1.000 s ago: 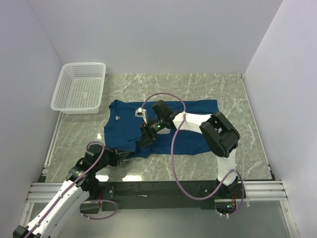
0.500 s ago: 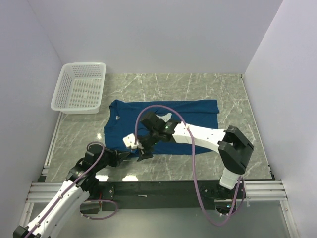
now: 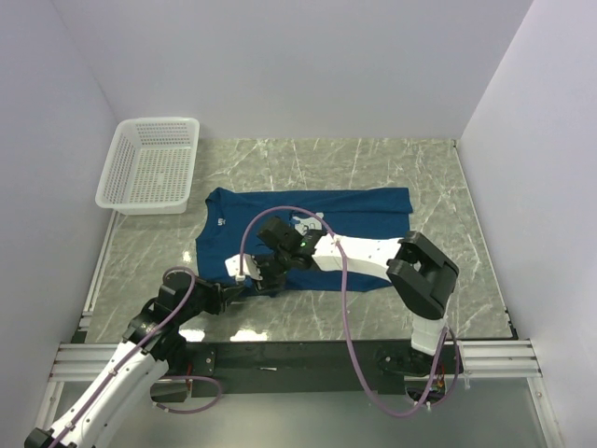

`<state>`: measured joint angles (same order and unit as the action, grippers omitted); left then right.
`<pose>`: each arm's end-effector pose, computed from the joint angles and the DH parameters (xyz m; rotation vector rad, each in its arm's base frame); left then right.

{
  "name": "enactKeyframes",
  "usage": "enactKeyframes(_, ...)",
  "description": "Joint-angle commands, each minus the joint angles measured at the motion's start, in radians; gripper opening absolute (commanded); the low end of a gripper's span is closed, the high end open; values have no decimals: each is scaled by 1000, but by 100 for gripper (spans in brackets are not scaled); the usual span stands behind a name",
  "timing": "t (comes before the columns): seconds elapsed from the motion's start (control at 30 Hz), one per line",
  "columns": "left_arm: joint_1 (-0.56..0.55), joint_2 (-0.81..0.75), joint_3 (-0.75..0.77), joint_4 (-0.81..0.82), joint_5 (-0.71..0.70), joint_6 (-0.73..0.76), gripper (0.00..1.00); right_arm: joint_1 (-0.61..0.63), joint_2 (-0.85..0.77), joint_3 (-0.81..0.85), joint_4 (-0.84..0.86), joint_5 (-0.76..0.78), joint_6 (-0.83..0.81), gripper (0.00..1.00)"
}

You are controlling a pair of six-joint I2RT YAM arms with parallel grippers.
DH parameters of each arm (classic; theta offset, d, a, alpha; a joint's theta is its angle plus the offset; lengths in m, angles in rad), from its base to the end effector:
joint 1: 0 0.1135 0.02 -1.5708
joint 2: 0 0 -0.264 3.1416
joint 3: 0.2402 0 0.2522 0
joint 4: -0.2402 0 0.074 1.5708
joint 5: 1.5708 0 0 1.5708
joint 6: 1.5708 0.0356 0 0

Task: Fold and stack the t-shirts
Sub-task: Fold the tshirt

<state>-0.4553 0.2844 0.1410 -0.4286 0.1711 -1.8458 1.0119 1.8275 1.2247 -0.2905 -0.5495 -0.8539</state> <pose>0.0955 -0.0535 0.1529 -1.5399 2.0320 -1.3576 0.1901 0.3390 0.1981 -2.0798 1.2436 0.7446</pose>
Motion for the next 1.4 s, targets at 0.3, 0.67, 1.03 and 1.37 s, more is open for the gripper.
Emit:
enactKeyframes(0.3,-2,-19,20,-9,13,-55,15,2,-33,-22,91,17,58,0)
enactKeyframes(0.67,-2,13,20,-1,22,-44,56,2,-37,-21,90,7,73,0)
enactKeyframes(1.03,-2,145,-11,163,16,-41,36,2,-53,-37,93,-9,75,0)
enactKeyframes(1.37,-2,176,34,153,21,-9,0,-74,-178,-80,3,24,29,57)
